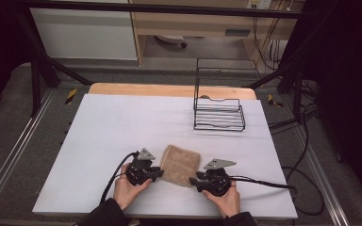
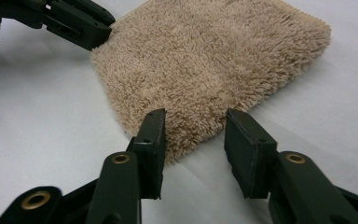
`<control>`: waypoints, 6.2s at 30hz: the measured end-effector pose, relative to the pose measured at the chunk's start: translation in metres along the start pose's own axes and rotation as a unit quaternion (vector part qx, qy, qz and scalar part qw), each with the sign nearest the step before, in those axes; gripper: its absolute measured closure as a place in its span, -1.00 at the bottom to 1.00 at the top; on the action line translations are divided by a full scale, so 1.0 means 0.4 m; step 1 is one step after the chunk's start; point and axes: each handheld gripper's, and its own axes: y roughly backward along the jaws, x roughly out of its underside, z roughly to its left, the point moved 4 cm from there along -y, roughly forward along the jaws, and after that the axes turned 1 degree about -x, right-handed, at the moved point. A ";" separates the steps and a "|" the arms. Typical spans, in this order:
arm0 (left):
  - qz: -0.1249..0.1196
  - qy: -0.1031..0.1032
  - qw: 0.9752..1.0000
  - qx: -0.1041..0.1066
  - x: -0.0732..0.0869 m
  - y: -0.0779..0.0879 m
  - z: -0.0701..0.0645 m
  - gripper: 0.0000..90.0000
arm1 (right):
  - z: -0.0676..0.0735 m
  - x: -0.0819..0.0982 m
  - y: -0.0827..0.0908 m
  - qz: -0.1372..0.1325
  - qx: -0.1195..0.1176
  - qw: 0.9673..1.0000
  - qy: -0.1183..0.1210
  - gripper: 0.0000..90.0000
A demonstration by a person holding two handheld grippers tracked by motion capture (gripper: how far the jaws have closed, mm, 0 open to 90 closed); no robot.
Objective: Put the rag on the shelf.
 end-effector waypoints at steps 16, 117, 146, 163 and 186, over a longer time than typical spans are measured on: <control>0.002 0.003 0.999 0.041 0.008 0.042 -0.037 0.92 | 0.000 -0.016 0.027 0.009 -0.024 0.999 -0.025 0.99; 0.000 0.052 0.998 -0.021 -0.122 -0.087 0.081 0.68 | -0.106 -0.117 -0.059 -0.024 0.018 0.999 -0.039 0.91; 0.006 0.013 0.999 -0.037 -0.123 -0.089 0.066 0.84 | -0.115 -0.111 -0.081 -0.005 0.022 0.996 -0.087 0.82; -0.060 0.028 0.998 -0.004 -0.118 -0.029 0.071 0.90 | -0.102 -0.133 -0.047 -0.047 0.004 0.996 -0.073 0.91; -0.113 -0.003 0.994 -0.002 -0.117 0.064 0.029 0.90 | -0.049 -0.166 0.023 -0.098 -0.007 0.995 -0.021 0.91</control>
